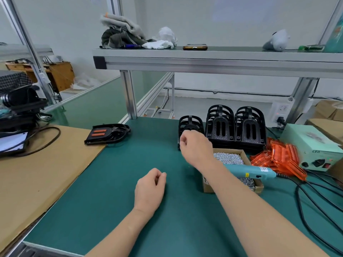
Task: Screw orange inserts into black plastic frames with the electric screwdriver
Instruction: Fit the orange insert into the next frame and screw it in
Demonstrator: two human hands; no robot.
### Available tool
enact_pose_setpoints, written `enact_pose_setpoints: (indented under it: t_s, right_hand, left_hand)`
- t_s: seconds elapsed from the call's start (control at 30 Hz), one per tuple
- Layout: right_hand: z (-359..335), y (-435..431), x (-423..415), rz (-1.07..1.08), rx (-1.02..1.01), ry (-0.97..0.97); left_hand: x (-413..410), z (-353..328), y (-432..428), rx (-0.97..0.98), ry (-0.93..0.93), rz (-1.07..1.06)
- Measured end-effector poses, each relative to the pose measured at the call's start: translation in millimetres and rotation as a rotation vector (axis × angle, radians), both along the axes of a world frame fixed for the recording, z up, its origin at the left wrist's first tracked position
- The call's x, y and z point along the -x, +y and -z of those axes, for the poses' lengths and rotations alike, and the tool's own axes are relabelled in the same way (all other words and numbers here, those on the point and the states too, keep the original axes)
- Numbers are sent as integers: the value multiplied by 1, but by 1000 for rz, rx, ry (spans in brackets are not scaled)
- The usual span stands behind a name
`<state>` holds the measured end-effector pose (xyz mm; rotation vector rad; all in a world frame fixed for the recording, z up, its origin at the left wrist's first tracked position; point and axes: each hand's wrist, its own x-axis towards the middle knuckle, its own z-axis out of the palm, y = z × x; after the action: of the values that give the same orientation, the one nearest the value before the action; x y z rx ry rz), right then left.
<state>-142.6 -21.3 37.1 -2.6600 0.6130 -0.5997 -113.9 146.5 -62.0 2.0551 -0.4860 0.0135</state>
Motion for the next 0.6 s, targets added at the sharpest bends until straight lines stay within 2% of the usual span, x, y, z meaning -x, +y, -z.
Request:
enact_pose_setpoints:
  t_s: [0.13, 0.27, 0.43, 0.6]
  right_hand:
    - [6, -38, -28, 67, 129, 288]
    - [15, -52, -45, 52, 232, 418]
    - [21, -55, -54, 81, 261, 441]
    - [23, -54, -51, 33, 324, 359]
  left_hand:
    - [-1, 2, 0, 15, 0, 12]
    - [-2, 3, 0, 18, -4, 17]
    - [-2, 3, 0, 23, 12, 13]
    - [-3, 4, 1, 24, 8, 14]
